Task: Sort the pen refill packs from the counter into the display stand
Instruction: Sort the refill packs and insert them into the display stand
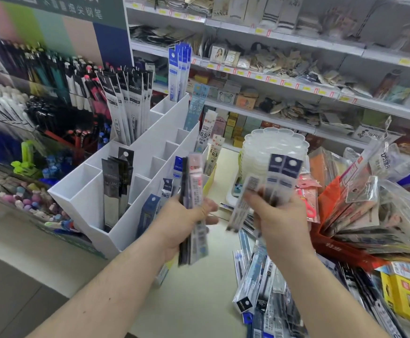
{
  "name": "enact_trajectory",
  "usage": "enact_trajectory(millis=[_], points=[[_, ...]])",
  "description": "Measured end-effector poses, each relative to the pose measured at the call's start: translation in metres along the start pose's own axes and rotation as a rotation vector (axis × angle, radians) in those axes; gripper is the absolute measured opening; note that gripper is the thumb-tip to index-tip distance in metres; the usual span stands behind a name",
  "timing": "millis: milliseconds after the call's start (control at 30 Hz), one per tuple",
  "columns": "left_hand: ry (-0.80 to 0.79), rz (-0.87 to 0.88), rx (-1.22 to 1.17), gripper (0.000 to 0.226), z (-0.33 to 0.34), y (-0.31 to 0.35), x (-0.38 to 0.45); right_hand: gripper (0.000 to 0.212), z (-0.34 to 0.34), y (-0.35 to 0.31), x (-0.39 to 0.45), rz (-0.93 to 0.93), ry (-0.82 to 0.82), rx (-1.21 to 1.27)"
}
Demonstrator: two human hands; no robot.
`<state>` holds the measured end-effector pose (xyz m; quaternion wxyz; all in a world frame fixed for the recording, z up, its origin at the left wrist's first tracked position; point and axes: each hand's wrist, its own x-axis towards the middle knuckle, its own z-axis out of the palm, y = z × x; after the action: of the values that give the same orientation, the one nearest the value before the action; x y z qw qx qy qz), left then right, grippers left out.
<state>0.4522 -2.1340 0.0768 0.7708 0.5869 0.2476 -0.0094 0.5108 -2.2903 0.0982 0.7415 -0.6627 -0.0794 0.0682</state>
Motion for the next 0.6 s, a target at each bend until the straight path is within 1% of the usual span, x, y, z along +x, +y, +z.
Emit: enact_trajectory(millis=[33,67,100,133,167,233,267,300,333,367,400,433,467,500,533,567,600], points=[[0.053,-0.011,-0.018,0.014,-0.004,0.002,0.003,0.019,-0.008,0.002,0.002,-0.241,0.008,-0.147],[0.068,-0.042,-0.035,0.01,-0.006,0.003,0.005,0.022,-0.015,0.004,0.004,-0.514,-0.029,-0.34],[0.045,-0.092,-0.049,0.009,-0.008,0.003,0.006,0.019,-0.022,0.006,0.005,-0.772,-0.116,-0.498],[-0.017,-0.154,-0.058,0.013,-0.008,0.002,0.007,0.015,-0.026,0.01,0.006,-0.967,-0.211,-0.618],[-0.102,-0.221,-0.064,0.021,-0.006,0.0,0.007,0.016,-0.028,0.013,0.007,-1.082,-0.289,-0.696],[-0.272,-0.348,-0.089,0.039,0.0,-0.004,0.003,0.018,-0.029,0.018,0.009,-1.185,-0.388,-0.77],[-0.329,-0.377,-0.117,0.042,0.002,-0.006,0.002,0.024,-0.027,0.02,0.009,-1.207,-0.422,-0.788],[-0.373,-0.378,-0.158,0.041,0.004,-0.007,0.003,0.031,-0.027,0.023,0.01,-1.218,-0.448,-0.797],[-0.396,-0.361,-0.195,0.038,0.006,-0.007,0.003,0.033,-0.028,0.026,0.01,-1.219,-0.465,-0.805],[-0.389,-0.338,-0.225,0.034,0.008,-0.005,0.002,0.027,-0.03,0.029,0.012,-1.206,-0.485,-0.816],[-0.338,-0.297,-0.238,0.027,0.01,-0.003,0.002,0.015,-0.033,0.029,0.012,-1.157,-0.489,-0.801],[-0.242,-0.235,-0.232,0.02,0.012,-0.002,0.003,0.01,-0.034,0.026,0.011,-1.038,-0.456,-0.737],[-0.125,-0.15,-0.205,0.016,0.013,-0.001,0.004,0.018,-0.033,0.022,0.008,-0.847,-0.378,-0.63],[-0.016,-0.058,-0.161,0.015,0.014,0.0,0.004,0.026,-0.03,0.016,0.004,-0.564,-0.302,-0.461],[0.064,0.03,-0.112,0.014,0.014,0.001,0.005,0.032,-0.024,0.008,0.0,-0.244,-0.242,-0.244],[0.109,0.101,-0.068,0.017,0.015,0.001,0.004,0.033,-0.022,0.005,0.0,0.03,-0.182,-0.043],[0.128,0.154,-0.035,0.019,0.017,0.001,0.002,0.03,-0.018,0.002,0.0,0.211,-0.131,0.11]])
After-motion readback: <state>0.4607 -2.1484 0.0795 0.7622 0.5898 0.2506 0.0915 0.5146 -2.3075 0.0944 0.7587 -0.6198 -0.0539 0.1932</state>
